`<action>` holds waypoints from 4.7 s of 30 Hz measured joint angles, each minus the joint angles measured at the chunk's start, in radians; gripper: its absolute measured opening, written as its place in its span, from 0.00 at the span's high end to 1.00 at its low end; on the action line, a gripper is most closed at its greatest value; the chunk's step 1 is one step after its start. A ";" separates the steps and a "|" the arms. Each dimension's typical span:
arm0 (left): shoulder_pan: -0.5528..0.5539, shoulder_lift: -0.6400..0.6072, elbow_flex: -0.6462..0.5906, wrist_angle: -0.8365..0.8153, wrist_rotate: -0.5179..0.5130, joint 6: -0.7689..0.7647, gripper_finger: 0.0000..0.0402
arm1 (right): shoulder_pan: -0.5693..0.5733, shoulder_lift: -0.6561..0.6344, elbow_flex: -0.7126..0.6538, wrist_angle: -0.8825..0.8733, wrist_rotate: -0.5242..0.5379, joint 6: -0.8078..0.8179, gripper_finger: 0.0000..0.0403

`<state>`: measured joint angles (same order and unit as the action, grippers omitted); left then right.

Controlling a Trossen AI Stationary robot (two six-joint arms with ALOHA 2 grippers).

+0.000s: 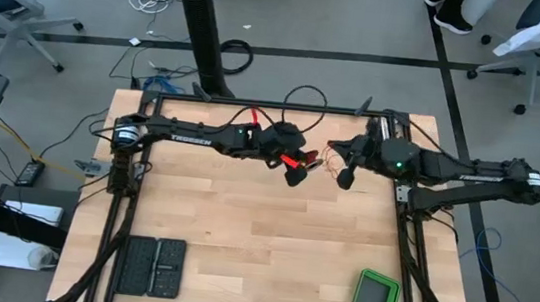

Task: Coil cords
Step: Coil the red wire cable onto the black spool

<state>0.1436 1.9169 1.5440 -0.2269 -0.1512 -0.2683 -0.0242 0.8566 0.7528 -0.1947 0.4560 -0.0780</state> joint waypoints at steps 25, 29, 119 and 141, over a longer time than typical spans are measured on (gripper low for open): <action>0.038 0.056 0.000 0.097 -0.038 0.023 1.00 | -0.060 0.057 0.100 0.068 -0.001 -0.117 1.00; 0.040 0.056 0.000 0.135 -0.040 -0.010 1.00 | -0.064 0.096 0.100 0.095 -0.023 -0.099 1.00; 0.158 0.049 0.003 0.847 0.303 -0.281 1.00 | -0.091 0.100 0.104 0.146 -0.232 -0.168 1.00; 0.152 0.055 0.000 0.833 0.280 -0.262 1.00 | -0.102 0.179 0.149 0.016 -0.308 -0.242 1.00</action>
<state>0.2955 1.9715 1.5444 0.6061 0.1286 -0.5302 -0.1259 1.0359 0.9020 -0.1789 0.1481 -0.3204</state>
